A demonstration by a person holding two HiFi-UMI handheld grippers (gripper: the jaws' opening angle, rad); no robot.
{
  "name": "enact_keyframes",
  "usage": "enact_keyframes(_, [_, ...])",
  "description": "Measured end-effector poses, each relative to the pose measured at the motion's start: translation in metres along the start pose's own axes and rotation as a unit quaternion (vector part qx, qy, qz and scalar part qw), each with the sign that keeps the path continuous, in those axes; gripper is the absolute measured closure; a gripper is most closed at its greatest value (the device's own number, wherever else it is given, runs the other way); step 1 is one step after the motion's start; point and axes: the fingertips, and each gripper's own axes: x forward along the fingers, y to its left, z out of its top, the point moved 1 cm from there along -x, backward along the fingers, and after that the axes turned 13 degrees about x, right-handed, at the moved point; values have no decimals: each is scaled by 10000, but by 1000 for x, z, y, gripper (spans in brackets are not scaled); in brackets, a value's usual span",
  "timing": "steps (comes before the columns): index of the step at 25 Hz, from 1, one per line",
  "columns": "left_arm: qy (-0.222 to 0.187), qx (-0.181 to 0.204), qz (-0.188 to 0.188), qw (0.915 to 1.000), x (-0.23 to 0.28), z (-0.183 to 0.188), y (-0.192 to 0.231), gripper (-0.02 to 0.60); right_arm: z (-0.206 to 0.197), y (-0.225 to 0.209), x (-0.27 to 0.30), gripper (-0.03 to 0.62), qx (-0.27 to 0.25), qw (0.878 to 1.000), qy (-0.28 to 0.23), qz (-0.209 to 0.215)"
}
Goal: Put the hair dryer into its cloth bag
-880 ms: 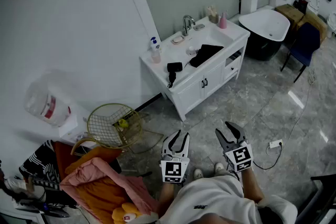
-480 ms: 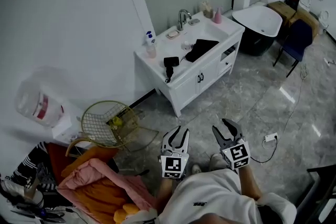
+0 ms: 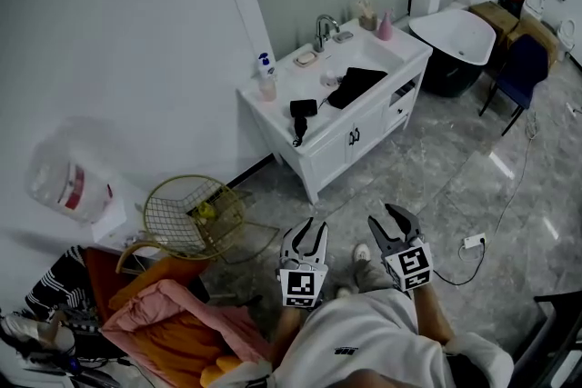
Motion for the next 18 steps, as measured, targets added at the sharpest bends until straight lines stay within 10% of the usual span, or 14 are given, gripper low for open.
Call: enact_keyframes(18, [165,94,87,9998,105,9,39,456,32,-72,91,396,34,9996,136,259])
